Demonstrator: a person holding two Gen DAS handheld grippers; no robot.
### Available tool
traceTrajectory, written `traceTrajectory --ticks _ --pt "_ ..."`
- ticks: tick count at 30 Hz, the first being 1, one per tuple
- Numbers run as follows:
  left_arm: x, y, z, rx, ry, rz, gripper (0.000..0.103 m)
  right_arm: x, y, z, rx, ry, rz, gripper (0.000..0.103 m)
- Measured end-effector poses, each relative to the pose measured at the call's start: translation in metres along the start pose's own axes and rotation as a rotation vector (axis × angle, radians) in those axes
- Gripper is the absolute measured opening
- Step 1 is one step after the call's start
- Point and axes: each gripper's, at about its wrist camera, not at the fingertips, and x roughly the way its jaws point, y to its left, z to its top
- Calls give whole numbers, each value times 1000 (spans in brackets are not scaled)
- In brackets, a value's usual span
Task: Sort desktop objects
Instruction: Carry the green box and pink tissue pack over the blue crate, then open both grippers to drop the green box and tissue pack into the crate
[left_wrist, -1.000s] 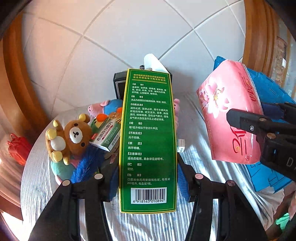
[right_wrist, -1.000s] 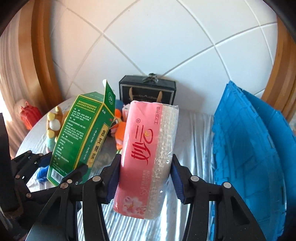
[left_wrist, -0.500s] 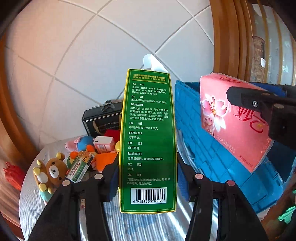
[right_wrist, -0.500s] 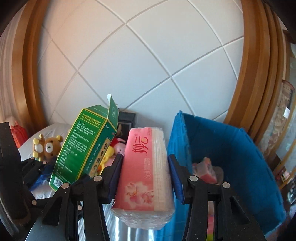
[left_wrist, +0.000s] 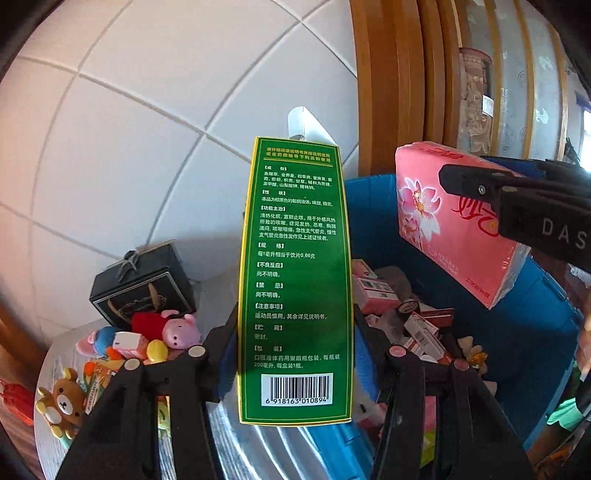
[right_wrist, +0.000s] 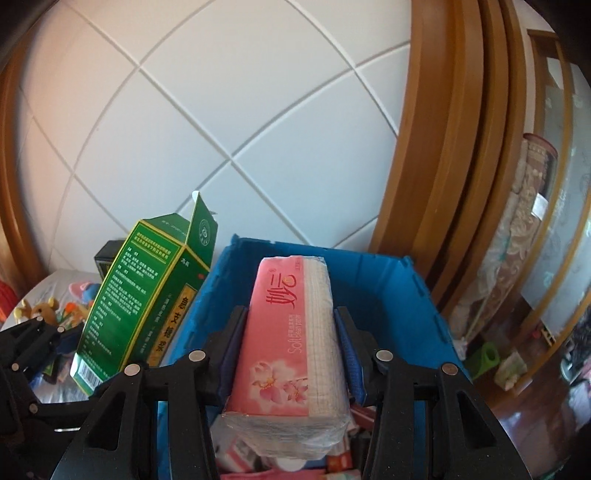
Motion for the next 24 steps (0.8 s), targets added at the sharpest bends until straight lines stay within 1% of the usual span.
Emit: traceTrajectory --ticks 3,6,8,11,14,16,17,20,24 --pt "30 -18 24 8 51 -26 52 28 -31 8 28 26 -30 46" --pt "62 -34 46 -2 99 -71 52 55 -59 14 65 41 -49 46" --pt "82 -40 55 -11 131 -99 52 75 -73 14 91 49 -62 46" --pt "111 -49 66 -19 171 -83 52 101 -89 8 124 65 -63 46" --pt "135 -58 70 -7 203 -48 52 125 -98 -1 128 95 -68 46" --pt "148 -60 71 -10 222 -41 52 135 -99 -5 122 117 -76 46" --pt "153 -63 72 -15 228 -43 52 139 -97 -6 106 118 -89 46" --pt "167 -68 71 -20 253 -42 52 146 -87 -9 34 108 -169 46" --pt "180 -71 65 -18 285 -29 53 146 -88 -11 40 95 -170 46"
